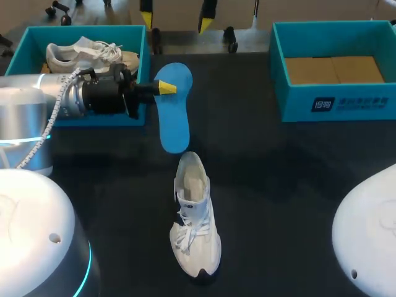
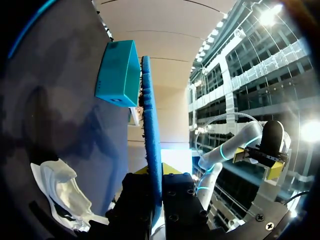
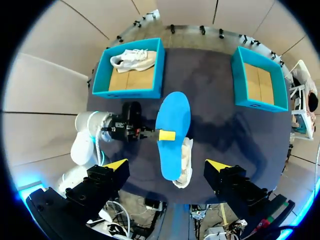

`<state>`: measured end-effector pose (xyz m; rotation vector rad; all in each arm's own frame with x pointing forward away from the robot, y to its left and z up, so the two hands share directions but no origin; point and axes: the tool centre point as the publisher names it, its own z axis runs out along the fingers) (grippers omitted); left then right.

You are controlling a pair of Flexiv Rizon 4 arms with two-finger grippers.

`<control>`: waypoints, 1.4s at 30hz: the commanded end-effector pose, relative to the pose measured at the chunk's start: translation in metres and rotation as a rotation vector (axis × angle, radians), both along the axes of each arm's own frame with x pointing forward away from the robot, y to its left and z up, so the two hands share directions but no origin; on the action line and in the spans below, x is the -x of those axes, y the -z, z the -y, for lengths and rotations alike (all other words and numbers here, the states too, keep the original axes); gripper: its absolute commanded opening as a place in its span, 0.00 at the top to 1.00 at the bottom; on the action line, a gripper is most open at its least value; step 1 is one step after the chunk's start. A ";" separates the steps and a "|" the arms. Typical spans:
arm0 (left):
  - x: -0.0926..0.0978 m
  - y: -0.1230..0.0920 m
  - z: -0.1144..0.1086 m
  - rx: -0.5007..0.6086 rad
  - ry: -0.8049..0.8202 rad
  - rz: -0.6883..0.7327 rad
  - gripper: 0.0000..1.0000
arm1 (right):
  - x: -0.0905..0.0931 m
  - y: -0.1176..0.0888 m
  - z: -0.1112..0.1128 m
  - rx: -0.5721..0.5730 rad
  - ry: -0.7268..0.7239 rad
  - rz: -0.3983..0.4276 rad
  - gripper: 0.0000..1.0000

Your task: Take the shoe out of the shoebox, open the shoe tongue, remove and reinsert the insole, then place the shoe into the shoebox

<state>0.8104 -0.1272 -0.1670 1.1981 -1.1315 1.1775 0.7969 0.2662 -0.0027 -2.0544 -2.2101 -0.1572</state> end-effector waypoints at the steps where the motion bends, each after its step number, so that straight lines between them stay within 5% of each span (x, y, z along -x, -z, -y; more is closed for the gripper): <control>1: 0.000 -0.001 0.000 -0.003 -0.001 0.000 1.00 | 0.003 0.000 -0.001 -0.011 0.001 0.011 0.00; 11: 0.000 -0.001 0.000 -0.003 -0.001 0.000 1.00 | 0.004 -0.005 0.009 -0.211 0.009 -0.001 0.00; 33: 0.000 -0.001 0.000 -0.003 -0.001 0.000 1.00 | 0.007 0.036 0.044 -0.845 0.095 -0.044 0.00; 42: 0.000 -0.001 0.000 -0.003 -0.001 0.000 1.00 | 0.003 0.051 0.040 -0.967 0.078 -0.049 0.00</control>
